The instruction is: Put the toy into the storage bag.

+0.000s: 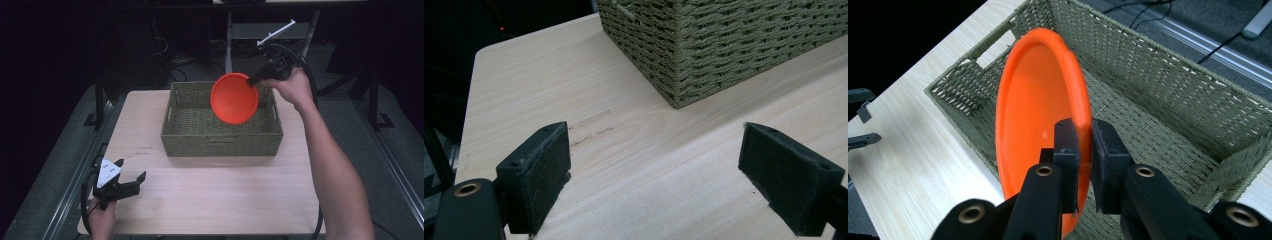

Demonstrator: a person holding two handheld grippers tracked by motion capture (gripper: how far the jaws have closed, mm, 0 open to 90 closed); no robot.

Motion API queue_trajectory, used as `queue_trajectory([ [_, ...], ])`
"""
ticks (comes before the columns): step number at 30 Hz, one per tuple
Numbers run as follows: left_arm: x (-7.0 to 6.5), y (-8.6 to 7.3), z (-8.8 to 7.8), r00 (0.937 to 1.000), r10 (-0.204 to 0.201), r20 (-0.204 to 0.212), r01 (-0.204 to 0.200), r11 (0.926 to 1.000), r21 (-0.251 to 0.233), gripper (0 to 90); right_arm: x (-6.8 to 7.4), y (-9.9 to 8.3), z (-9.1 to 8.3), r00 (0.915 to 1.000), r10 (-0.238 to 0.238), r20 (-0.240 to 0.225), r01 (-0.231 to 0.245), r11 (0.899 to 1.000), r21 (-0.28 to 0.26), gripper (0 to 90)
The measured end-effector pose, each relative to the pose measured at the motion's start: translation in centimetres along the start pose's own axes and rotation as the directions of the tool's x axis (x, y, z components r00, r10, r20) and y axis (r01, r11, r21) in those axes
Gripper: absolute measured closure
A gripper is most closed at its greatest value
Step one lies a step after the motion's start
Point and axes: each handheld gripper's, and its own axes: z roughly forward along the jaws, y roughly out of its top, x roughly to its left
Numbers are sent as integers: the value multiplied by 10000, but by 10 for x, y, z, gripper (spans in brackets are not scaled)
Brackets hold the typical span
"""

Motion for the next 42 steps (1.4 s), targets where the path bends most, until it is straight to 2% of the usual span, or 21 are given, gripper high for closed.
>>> queue_trajectory([
  [5, -1, 0, 0, 10000, -12, 8, 12, 10000, 2, 128, -6, -1, 7, 9999, 100, -64, -101, 9997, -203, 823],
  [11, -1, 0, 1, 10000, -54, 29, 54, 10000, -19, 128, -16, -3, 21, 9991, 404, 130, -404, 9992, -10, 823],
  [20, 2, -2, -1, 10000, -95, -30, 95, 10000, 4, 128, -25, -3, 31, 9976, 632, 280, -633, 9980, 3, 823],
  [22, 1, -1, 0, 10000, -67, 4, 67, 10000, 7, 128, -29, -6, 37, 9956, 887, 295, -888, 9961, 3, 823],
  [26, 0, -1, 0, 10000, 73, 12, -73, 10000, 33, 128, -36, -12, 45, 9934, 1076, 396, -1080, 9941, 81, 823],
  [30, 0, -1, -1, 10000, 41, 3, -41, 10000, 61, 128, -41, -16, 51, 9912, 1241, 468, -1254, 9918, 240, 823],
  [42, 0, -1, 0, 10000, 54, -2, -54, 10000, 29, 128, -48, -25, 66, 9865, 1575, 453, -1591, 9867, 326, 822],
])
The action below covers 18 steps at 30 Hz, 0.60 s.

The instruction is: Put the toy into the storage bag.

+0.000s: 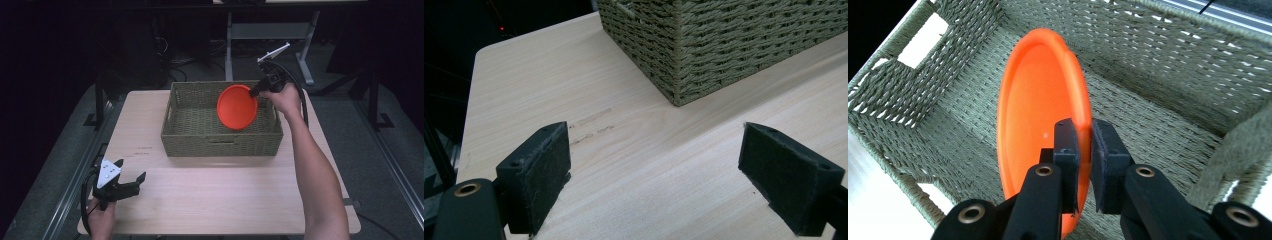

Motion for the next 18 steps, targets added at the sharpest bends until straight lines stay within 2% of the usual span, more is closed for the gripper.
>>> queue_trajectory([
  [9, 0, 0, 0, 10000, 22, 9, -22, 10000, 17, 128, -1, -5, 14, 9999, 133, -94, -131, 9996, 231, 822],
  [18, -1, 1, 0, 10000, 57, 29, -57, 10000, 32, 128, 2, -5, 22, 9999, 74, -118, -69, 9992, 403, 822],
])
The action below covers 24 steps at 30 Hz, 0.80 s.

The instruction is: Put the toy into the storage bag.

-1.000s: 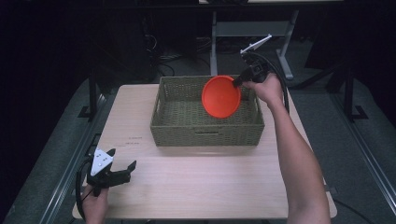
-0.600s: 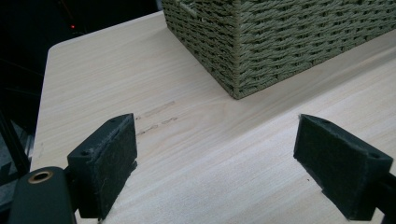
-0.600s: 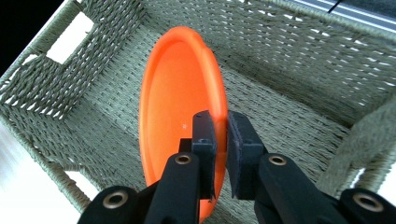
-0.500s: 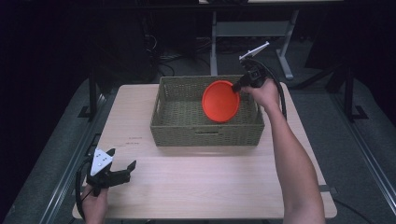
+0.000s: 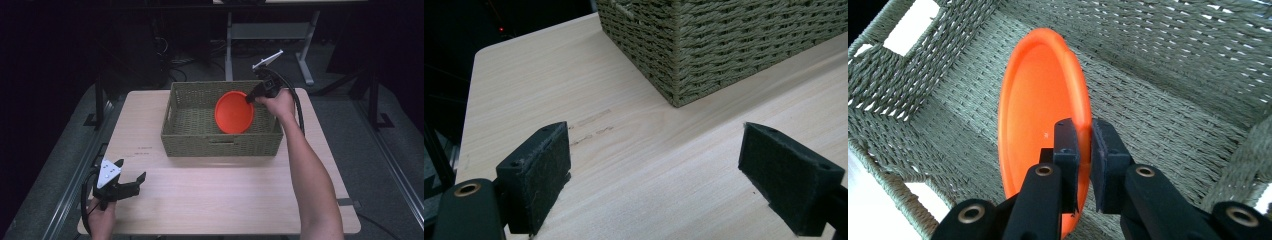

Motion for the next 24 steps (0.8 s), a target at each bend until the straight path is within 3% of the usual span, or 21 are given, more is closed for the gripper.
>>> queue_trajectory([
  [24, 0, 0, 0, 10000, 2, 0, -2, 10000, -6, 128, -4, -8, 22, 9999, 104, 85, -109, 9982, 597, 820],
])
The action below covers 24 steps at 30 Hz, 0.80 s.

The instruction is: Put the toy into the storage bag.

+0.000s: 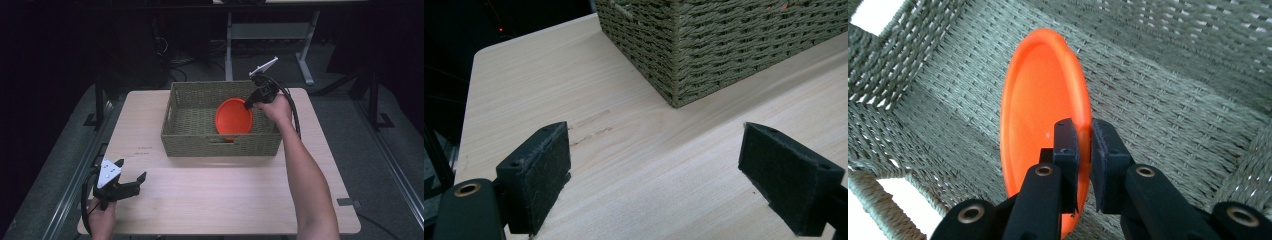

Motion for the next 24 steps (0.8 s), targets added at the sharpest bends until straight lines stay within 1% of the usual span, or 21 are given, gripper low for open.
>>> queue_trajectory([
  [10, 0, 0, 0, 10000, -32, -4, 32, 10000, -57, 128, -2, -3, 9, 10000, 3, 47, -5, 9992, 389, 813],
  [15, -1, 0, 0, 10000, -48, -4, 48, 10000, -63, 128, -6, -6, 10, 9997, 225, -36, -223, 9991, 355, 809],
  [19, -1, 0, 0, 10000, -48, 0, 48, 10000, -59, 128, -8, -8, 9, 9996, 278, -108, -274, 9990, 346, 802],
  [22, -1, 0, 0, 10000, -34, 5, 34, 10000, -48, 128, -7, -8, 10, 9997, 222, 71, -225, 9987, 465, 785],
  [24, -1, 0, 0, 10000, -19, 28, 19, 10000, -32, 128, -8, -9, 9, 9997, 227, 39, -229, 9987, 456, 771],
])
